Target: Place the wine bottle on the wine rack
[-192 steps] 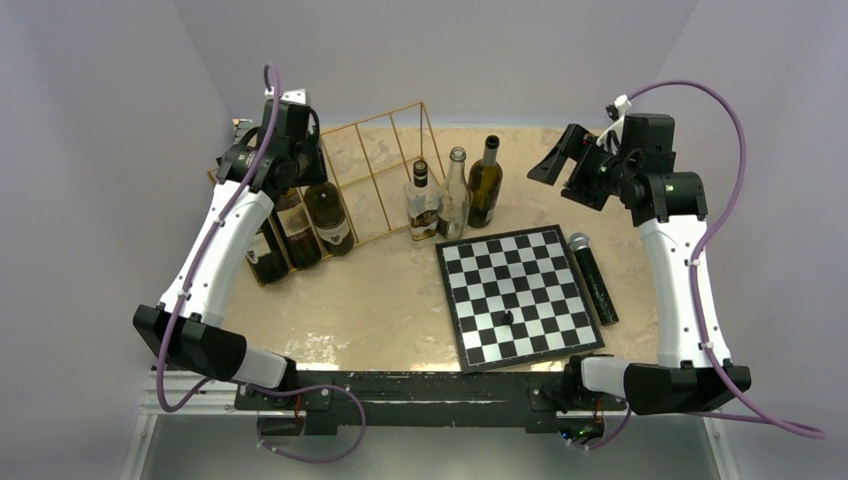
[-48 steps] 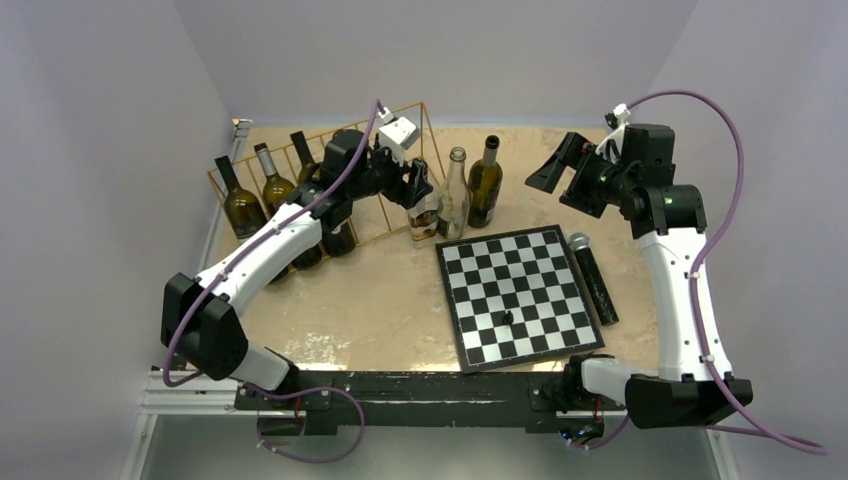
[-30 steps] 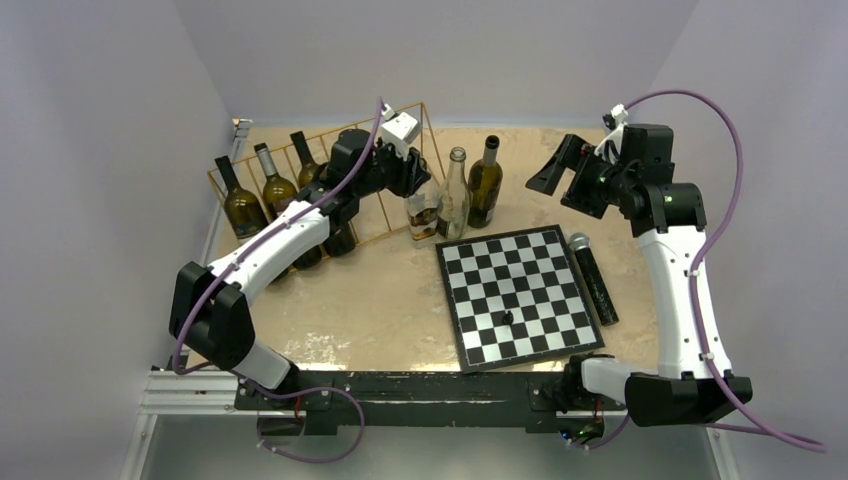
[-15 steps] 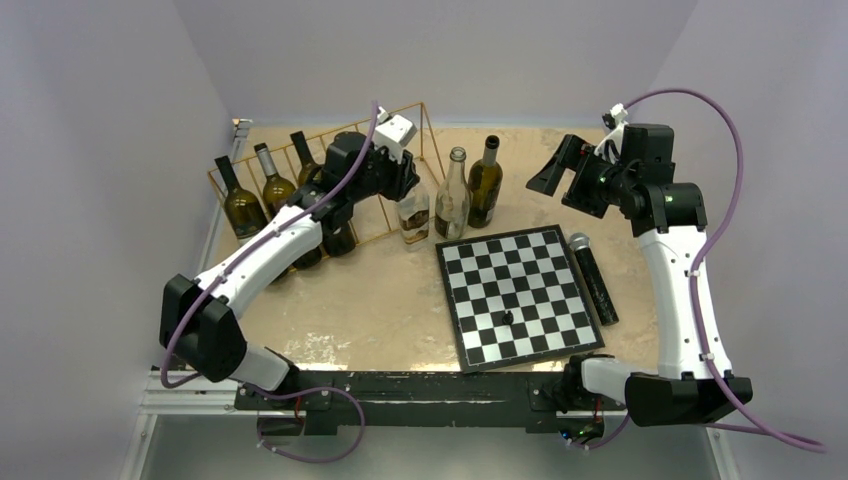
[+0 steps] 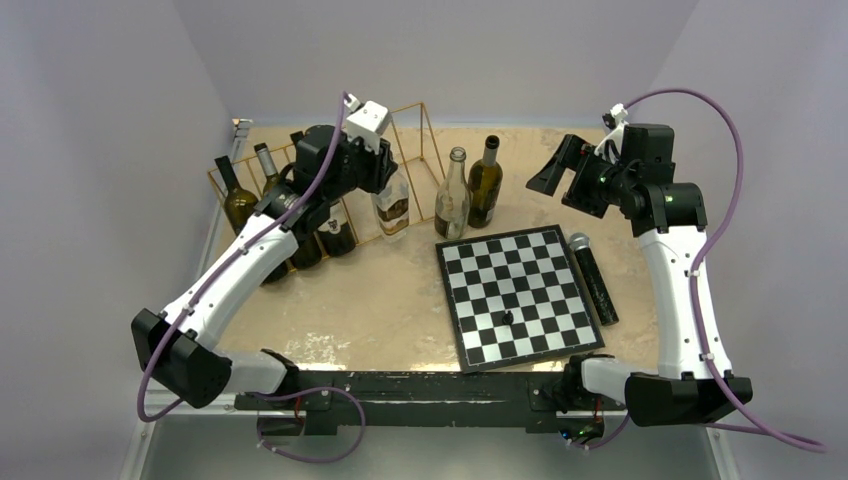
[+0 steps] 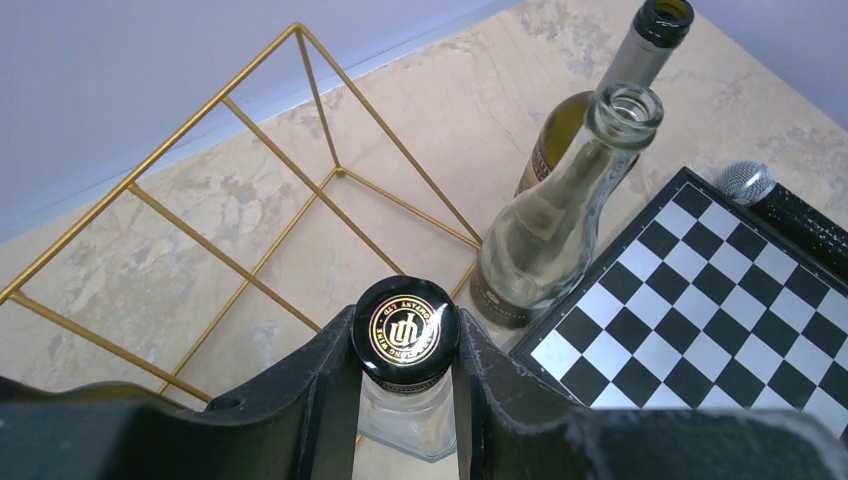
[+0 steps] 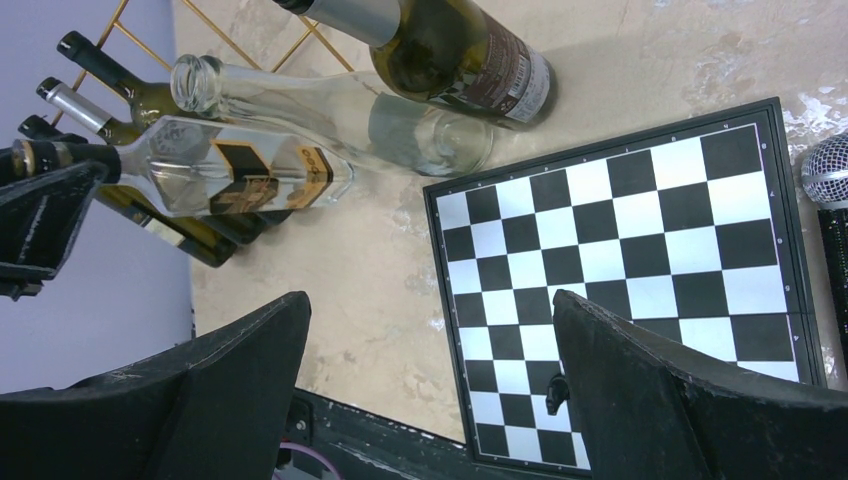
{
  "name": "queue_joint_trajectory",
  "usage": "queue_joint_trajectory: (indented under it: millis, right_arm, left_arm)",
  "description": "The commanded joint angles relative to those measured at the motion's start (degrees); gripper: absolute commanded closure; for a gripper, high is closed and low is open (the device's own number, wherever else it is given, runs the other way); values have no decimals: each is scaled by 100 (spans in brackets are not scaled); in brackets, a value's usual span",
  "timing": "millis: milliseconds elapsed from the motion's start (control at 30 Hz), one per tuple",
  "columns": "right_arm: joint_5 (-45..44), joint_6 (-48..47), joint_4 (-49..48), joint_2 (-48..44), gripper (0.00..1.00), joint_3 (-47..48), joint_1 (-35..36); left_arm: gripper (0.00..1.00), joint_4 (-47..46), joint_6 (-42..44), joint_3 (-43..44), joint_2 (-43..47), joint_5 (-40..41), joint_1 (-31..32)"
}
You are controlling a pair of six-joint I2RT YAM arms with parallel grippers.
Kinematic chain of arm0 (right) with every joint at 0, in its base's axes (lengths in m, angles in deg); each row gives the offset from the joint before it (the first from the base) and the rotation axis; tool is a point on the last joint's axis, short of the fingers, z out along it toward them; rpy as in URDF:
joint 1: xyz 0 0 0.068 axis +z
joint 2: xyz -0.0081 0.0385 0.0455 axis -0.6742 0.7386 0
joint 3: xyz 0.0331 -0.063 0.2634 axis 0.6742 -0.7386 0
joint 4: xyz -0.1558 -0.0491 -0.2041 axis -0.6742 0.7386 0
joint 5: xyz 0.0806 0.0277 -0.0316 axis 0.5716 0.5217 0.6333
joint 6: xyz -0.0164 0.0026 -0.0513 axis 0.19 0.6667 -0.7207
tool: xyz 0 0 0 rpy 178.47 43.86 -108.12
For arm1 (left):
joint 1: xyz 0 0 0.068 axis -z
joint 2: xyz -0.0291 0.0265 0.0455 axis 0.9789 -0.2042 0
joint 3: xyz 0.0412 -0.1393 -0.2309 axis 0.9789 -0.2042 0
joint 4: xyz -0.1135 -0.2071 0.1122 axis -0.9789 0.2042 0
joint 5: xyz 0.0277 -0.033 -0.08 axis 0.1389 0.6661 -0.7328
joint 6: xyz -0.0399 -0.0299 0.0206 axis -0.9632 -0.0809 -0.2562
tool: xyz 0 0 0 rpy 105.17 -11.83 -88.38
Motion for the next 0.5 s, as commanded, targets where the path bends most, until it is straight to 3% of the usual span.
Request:
queue_joint_trajectory:
  millis: [0,200,467]
  right_arm:
    - [-6,-31,-124,-54,4,70,-34]
    - [-84,-56,-99,-119,4,-5,-29]
    - [-95,-60,-94,-139,4,-72,-36]
  left_arm:
    - [100,-665,-45,436,323,-86,-351]
    - [100,-688,-453,360,211,-1061,-1144]
    - [100,-683,-454,455,-127,-1994,-1549]
